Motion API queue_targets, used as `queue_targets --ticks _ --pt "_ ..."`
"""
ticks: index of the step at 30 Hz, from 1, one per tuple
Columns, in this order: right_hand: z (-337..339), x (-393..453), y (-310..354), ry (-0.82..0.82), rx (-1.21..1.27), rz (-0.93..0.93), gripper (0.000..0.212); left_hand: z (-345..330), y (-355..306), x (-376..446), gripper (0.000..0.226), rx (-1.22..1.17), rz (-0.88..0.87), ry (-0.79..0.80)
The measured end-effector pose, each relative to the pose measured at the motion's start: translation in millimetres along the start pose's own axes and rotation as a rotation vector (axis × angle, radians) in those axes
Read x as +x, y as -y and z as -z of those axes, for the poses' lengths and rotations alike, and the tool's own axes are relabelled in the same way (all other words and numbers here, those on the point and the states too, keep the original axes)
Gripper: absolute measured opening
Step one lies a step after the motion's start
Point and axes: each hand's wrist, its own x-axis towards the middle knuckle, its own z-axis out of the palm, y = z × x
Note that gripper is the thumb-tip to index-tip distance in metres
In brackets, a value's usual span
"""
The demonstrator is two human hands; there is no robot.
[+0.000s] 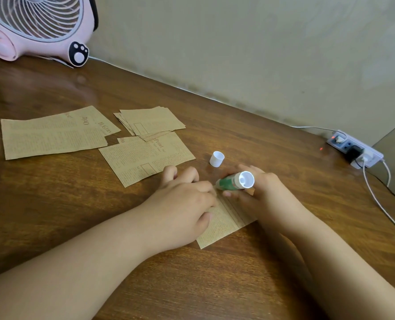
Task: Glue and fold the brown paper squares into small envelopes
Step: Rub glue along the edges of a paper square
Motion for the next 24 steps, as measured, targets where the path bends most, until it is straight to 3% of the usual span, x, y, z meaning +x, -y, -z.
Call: queue_targets --ticks 6,10,16,20,24 --pt "6.5 -15.6 -0.6 0.019 0.0 0.009 0.021 2.0 -0.5 1.4 0.041 -0.008 0.024 0.064" --pt "13.7 -36.6 -0.6 0.037 -0.024 0.011 0.022 4.4 -3.1 0.1 0.034 -0.011 0.027 0.053" --pt "29.2 -58.8 -0.2 0.12 0.0 0.01 0.026 2.5 -3.4 -1.5 0.041 -0.035 0.016 0.029" --pt "43.1 -50.0 5.7 0.008 0.15 -0.049 0.023 6.6 -4.4 -1.8 0.032 -0.043 0.051 0.065" --pt "25.7 -20.2 7.7 -0.062 0.083 -0.006 0.014 10.3 -4.0 -0.9 0.034 -0.051 0.091 0.11"
